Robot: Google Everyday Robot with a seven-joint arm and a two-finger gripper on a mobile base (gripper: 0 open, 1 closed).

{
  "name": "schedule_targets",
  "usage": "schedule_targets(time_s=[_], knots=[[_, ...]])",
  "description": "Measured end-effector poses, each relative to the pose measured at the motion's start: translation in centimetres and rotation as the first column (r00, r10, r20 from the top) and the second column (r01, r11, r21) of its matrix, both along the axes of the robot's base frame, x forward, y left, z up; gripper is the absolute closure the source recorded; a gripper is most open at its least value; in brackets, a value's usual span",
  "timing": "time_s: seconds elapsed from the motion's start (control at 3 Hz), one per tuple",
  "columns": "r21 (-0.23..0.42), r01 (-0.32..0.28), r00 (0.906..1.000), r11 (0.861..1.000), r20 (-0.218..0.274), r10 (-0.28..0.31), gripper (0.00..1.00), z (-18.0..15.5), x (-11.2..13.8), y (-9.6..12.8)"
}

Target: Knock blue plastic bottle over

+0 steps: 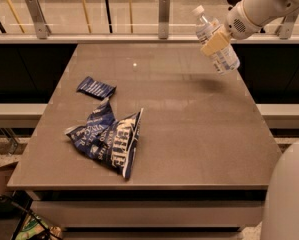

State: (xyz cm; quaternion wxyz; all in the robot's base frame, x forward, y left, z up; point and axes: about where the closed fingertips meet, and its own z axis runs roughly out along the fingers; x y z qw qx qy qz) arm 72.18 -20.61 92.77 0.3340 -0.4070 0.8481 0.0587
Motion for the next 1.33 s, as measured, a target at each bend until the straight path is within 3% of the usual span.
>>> schedule_targets(time_s=[0.67,1.33], knots=[[-0.15,-0.021,0.9949,0.988,-0.101,0.005,1.0,-2.0,0.0,1.2],[-0.278,-0.036,0.9857,0.96,-0.168,-0.012,1.0,-3.7,0.0,1.8]])
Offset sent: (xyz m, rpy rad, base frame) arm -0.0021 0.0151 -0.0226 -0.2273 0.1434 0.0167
